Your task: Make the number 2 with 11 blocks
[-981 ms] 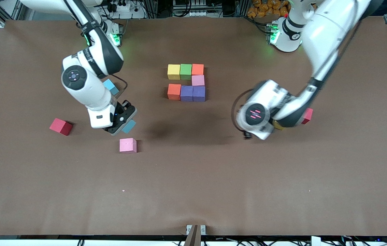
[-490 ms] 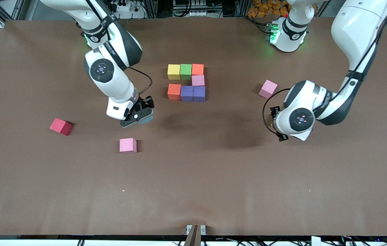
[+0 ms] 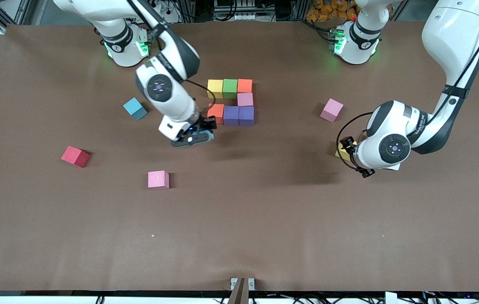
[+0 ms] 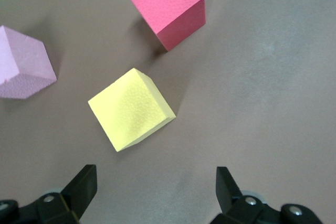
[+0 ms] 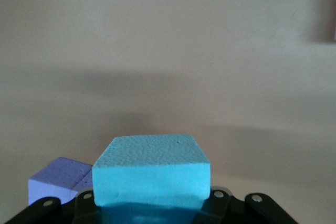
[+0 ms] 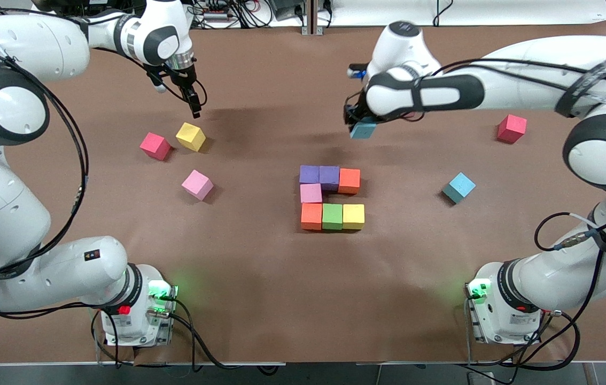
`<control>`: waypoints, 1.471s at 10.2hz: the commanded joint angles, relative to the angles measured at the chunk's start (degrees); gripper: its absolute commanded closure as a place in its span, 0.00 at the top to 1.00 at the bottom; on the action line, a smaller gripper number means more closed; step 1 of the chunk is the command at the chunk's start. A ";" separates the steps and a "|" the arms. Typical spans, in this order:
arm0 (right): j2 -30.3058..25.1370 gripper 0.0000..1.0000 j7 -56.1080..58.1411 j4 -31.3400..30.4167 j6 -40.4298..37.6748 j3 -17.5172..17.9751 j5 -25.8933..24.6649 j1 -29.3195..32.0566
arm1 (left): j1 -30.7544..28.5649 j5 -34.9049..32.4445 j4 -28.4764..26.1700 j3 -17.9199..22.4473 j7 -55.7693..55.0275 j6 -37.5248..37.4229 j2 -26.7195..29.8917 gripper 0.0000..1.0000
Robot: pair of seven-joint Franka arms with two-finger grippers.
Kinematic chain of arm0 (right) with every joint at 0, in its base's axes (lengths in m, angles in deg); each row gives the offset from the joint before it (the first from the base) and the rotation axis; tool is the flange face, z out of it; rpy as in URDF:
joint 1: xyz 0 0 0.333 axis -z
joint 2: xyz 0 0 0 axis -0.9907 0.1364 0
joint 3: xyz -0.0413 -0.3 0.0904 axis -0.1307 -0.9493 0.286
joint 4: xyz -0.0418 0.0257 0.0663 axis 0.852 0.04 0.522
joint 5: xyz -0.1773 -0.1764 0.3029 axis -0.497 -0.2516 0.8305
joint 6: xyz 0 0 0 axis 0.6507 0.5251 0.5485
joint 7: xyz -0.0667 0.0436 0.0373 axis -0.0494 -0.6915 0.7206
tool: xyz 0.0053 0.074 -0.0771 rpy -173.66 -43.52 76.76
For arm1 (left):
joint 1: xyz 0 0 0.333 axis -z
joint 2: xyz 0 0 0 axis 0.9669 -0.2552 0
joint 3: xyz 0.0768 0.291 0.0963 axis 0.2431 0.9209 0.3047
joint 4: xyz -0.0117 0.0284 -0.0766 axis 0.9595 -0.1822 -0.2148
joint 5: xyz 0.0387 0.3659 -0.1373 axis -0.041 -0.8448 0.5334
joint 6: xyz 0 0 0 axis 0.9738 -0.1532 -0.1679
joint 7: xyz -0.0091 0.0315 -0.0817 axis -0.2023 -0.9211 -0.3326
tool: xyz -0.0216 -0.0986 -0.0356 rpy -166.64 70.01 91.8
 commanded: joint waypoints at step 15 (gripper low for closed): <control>8.79 0.49 -27.03 0.43 4.12 -3.52 -20.41 -8.94 | -2.70 -5.80 -11.25 -0.40 -31.97 4.26 0.56 1.00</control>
